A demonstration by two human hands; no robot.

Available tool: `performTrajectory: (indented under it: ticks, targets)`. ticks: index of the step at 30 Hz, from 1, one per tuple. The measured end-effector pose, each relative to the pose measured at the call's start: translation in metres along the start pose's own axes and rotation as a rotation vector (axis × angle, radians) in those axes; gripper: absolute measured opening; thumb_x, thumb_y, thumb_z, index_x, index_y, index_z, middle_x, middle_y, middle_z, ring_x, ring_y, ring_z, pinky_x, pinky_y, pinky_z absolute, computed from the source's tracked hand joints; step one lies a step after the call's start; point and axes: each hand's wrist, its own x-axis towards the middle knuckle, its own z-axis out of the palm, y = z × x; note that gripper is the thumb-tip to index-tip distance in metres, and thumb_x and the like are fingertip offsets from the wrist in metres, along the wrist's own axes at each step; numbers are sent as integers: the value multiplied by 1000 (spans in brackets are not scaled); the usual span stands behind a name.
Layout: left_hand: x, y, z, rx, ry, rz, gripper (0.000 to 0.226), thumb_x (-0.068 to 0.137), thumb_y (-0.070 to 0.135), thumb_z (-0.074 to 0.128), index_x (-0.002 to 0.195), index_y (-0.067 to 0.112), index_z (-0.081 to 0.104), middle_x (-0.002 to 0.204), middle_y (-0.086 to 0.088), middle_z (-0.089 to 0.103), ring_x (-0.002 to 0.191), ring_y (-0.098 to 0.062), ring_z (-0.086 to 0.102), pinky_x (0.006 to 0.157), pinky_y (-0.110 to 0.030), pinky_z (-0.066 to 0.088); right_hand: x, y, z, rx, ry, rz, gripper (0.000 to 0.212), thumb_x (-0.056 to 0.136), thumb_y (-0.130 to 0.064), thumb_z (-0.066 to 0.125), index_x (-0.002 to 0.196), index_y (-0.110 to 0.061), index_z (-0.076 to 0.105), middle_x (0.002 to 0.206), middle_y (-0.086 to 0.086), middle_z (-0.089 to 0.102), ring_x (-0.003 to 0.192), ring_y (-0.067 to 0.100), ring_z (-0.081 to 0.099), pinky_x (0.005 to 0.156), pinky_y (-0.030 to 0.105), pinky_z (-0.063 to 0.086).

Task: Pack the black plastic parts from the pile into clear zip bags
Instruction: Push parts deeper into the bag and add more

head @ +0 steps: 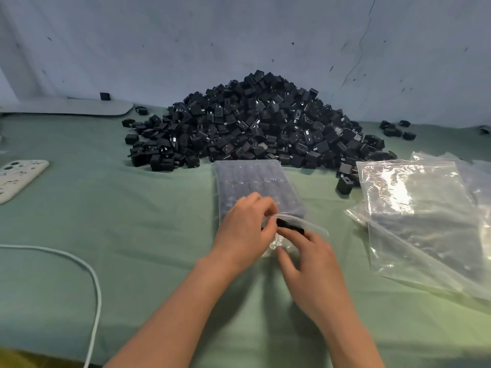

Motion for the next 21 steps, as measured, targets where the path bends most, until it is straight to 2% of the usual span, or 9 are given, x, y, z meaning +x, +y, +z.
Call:
performTrajectory:
  ticks: [3,5,8,10,13,21]
  targets:
    - [-2,0,2,4,-49,-5,6,89,20,54,94,17,57,108,3,56,103,-18,51,89,-35,41,11,-1,15,-116,-41,68,38,94,-31,52,132,-34,53,130,3,51,123,23,40,103,26,28]
    - [-4,-1,3,25,-145,-20,4,90,19,51,94,17,51,113,2,57,108,-18,50,89,-37,41,12,1,21,-199,-64,121,37,94,-35,49,131,-36,52,130,1,51,122,23,39,102,29,28]
    - [-7,-3,6,91,-289,-59,3,94,24,44,94,22,43,106,3,57,101,-20,52,81,-37,44,10,8,21,-173,-67,131,32,92,-34,52,123,-37,59,125,0,56,119,24,43,100,32,31]
    - [-8,-5,8,120,-312,-44,8,96,26,42,100,21,46,105,3,56,101,-19,51,81,-37,44,9,12,19,-104,-46,84,29,91,-28,55,118,-33,64,121,1,59,118,24,45,101,31,32]
    - [-7,-7,10,145,-330,-11,23,97,23,38,114,17,53,116,3,57,111,-18,49,90,-40,44,6,15,19,-63,-6,64,27,90,-21,57,115,-26,68,121,2,58,117,23,44,100,29,32]
    - [-8,-8,10,179,-359,24,28,96,19,38,115,17,58,123,4,57,119,-15,47,95,-40,44,15,11,23,-197,-15,115,31,93,-32,51,123,-34,59,131,-3,53,120,25,40,97,32,30]
